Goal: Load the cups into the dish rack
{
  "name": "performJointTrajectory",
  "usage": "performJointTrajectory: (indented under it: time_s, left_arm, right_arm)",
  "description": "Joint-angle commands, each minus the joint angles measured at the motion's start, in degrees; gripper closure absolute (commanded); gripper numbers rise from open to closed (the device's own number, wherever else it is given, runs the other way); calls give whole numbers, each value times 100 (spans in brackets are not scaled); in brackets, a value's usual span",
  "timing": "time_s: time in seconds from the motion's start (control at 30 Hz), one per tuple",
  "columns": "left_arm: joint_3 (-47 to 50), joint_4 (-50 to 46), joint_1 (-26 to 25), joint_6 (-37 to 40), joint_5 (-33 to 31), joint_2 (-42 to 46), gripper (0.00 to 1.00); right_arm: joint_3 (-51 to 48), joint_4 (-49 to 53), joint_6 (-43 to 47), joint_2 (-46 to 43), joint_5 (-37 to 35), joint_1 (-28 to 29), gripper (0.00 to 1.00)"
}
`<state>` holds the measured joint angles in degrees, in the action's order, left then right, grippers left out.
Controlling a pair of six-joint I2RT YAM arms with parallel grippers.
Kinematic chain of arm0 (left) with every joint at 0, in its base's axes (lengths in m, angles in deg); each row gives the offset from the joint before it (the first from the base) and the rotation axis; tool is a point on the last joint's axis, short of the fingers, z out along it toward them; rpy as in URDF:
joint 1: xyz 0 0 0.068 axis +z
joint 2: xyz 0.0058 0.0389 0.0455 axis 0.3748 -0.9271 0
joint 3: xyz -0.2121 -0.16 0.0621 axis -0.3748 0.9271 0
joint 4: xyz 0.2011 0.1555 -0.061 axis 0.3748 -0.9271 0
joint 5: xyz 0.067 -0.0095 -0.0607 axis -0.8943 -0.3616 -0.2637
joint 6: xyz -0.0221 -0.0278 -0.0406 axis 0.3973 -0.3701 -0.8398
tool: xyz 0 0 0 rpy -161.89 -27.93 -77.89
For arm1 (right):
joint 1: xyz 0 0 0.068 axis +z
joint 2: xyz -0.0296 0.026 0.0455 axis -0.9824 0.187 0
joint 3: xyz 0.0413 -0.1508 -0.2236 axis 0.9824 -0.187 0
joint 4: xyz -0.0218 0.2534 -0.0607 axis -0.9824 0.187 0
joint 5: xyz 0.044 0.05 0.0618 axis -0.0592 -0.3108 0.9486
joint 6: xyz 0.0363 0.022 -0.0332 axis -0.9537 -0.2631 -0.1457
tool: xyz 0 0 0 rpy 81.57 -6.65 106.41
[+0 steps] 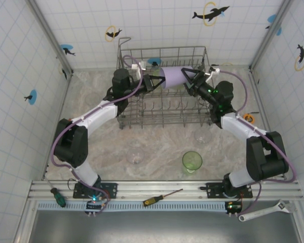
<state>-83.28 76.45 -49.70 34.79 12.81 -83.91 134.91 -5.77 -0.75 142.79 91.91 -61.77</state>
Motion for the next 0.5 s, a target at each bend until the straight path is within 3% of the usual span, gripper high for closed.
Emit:
performJointTrajectory:
  time_s: [0.0,0.1,0.2,0.47]
  left_arm:
    - [123,-16,2,1,146,13,100]
    - [153,-21,6,1,151,30,98]
    - [175,-68,10,81,162,104,75]
    - [298,-852,140,696,-234,598,34]
  right_arm:
    - [-84,-745,-99,84,-172,116,25]
    - [-143,-929,-179,120,-253,157,32]
    - [-185,-989,-162,96,-392,197,34]
    - [-154,-676,127,-2,-680,273,36]
